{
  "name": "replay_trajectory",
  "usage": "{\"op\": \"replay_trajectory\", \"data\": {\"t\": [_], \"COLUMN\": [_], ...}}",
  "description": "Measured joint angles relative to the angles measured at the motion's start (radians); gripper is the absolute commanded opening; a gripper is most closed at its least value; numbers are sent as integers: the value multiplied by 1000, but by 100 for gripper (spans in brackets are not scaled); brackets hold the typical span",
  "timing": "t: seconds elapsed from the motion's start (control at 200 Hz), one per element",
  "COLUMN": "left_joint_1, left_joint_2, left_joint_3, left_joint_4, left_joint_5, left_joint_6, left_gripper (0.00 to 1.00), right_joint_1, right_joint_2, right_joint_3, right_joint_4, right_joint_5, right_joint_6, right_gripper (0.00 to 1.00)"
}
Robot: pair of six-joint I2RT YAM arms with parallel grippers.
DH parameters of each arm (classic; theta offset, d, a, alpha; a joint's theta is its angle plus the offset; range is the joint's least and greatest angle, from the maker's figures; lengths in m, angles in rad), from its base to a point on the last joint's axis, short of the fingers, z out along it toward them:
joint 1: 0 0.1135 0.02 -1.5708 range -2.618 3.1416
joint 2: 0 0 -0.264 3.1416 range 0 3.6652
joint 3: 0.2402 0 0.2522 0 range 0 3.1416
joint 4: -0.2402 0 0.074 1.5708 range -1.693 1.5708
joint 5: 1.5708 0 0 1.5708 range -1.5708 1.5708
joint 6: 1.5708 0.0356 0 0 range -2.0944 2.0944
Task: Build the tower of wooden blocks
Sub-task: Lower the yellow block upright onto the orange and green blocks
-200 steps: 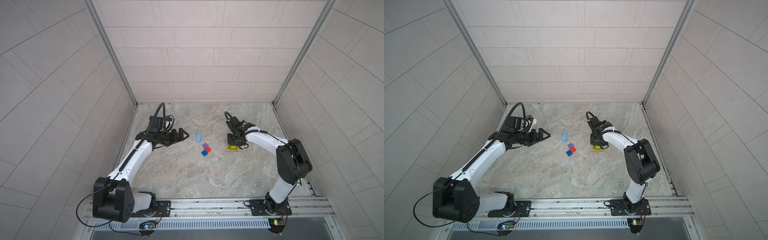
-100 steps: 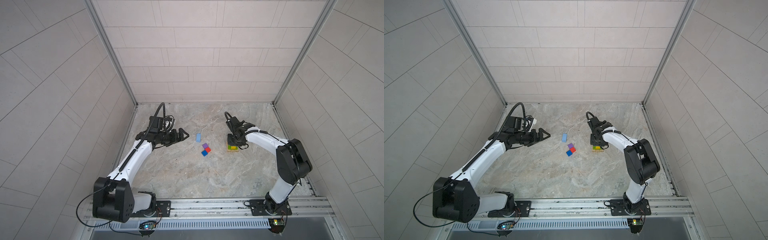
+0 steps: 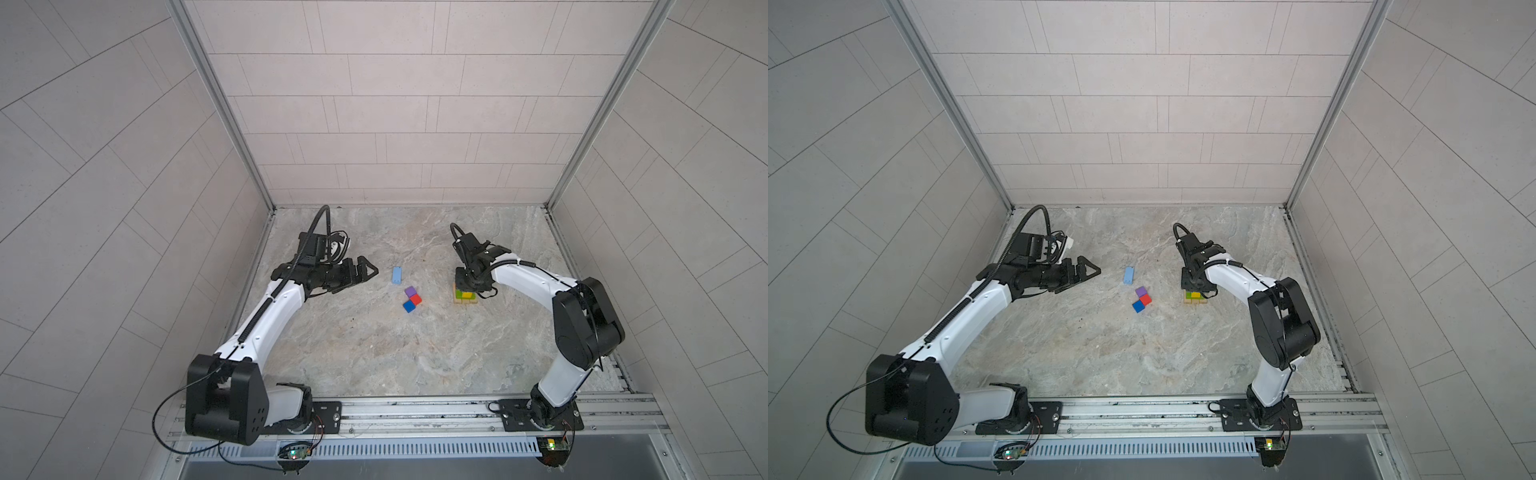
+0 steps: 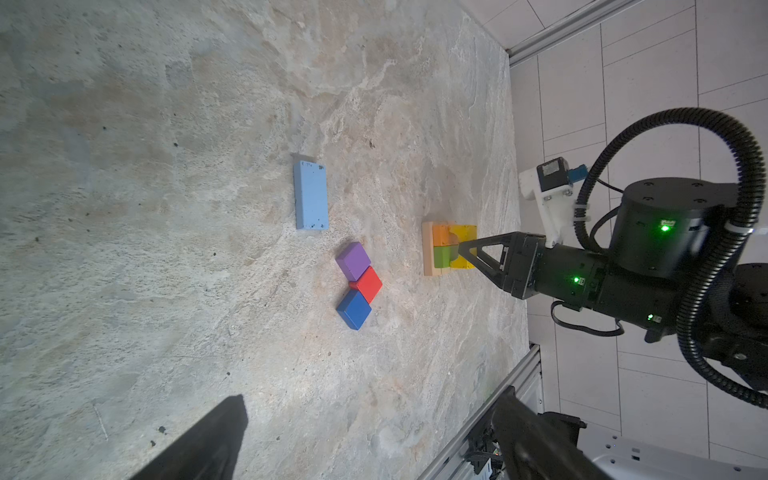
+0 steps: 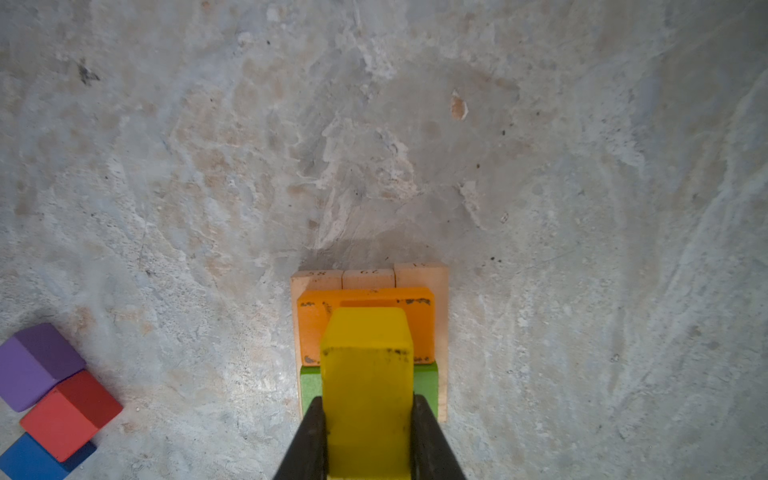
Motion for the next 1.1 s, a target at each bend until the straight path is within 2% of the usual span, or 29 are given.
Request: {"op": "replay_trajectory", "data": {"t": [0.62, 1.101], "left_joint_1": [0, 0], "left_joint_2": [0, 0], "left_joint_3": [0, 0], "left_joint_4": [0, 0], "left_joint_5": [0, 0], "left_joint_6": [0, 0], "left_gripper": [99, 99], "right_joint_1": [-2, -2], "right_joint_2": [0, 0], "right_joint_3": [0, 0], "right_joint_4": [2, 3], "right_joint_5": [-2, 0], "right_joint_6": [3, 6], "right_gripper": [22, 40]}}
